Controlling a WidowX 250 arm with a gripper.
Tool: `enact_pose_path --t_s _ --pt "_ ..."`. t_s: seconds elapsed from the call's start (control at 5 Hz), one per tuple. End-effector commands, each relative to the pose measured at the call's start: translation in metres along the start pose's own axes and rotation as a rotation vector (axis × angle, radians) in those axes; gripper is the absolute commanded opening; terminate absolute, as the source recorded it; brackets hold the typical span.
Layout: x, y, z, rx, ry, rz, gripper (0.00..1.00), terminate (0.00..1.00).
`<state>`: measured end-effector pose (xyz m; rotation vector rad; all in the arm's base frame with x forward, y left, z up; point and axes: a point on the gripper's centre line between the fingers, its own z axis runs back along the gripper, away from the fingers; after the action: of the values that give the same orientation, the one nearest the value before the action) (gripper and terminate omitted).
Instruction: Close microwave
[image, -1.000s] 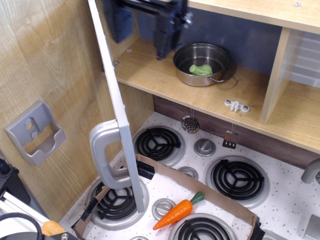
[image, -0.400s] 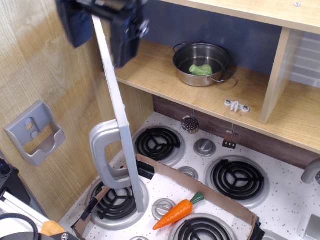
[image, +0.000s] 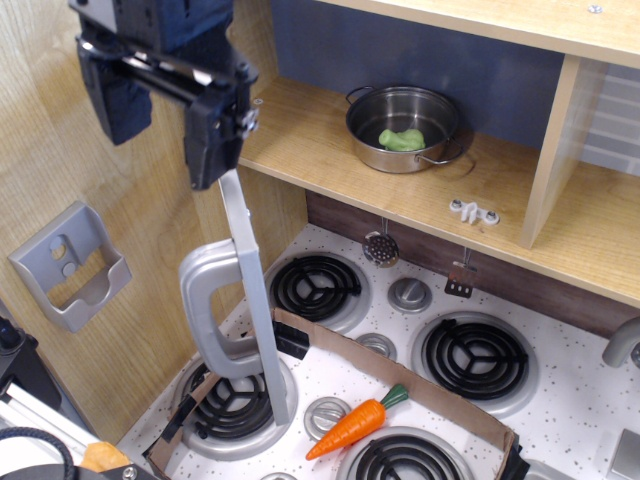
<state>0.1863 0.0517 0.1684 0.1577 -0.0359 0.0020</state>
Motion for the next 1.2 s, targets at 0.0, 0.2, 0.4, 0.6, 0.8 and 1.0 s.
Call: enact_pose_path --t_s 0.0,0.2,0.4,0.6,0.8,1.0 --pt "0.011 -0.008 -0.005 -0.064 -0.083 -0.002 1.0 0.0" --pt "0.027 -0.02 -0.013 -0.061 -0.119 -0.002 1.0 0.0" --pt "0.046 -0.029 -0.019 -0.088 -0.144 -0.009 1.0 0.0" --pt "0.066 -0.037 -0.019 -0.1 -0.156 -0.026 1.0 0.0" --pt "0.086 -0.042 -0.015 -0.102 -0.176 -0.054 1.0 0.0" --pt "0.102 -0.045 -0.014 -0.112 -0.205 -0.076 1.0 0.0"
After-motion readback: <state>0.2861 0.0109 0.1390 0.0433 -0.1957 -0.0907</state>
